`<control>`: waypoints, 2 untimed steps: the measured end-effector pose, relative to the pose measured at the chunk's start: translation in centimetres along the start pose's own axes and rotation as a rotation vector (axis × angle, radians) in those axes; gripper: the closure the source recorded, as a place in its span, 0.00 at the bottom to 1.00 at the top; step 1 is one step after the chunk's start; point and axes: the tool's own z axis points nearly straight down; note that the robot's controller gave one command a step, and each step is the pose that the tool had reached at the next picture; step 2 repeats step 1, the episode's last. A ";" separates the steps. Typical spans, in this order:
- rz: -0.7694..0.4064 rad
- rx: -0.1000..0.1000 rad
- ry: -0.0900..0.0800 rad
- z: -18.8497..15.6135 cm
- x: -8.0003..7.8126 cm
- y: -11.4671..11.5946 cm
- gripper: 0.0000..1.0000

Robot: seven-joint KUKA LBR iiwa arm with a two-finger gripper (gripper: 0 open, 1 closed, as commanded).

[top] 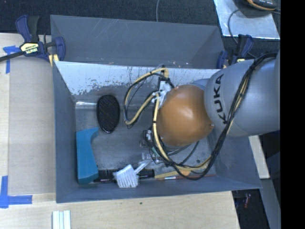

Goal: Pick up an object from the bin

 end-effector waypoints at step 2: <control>0.039 -0.001 0.000 -1.0 -1.2 1.3 1.00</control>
Offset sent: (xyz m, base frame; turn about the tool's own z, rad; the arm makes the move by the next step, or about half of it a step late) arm -0.0102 0.0194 -0.0019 -0.1415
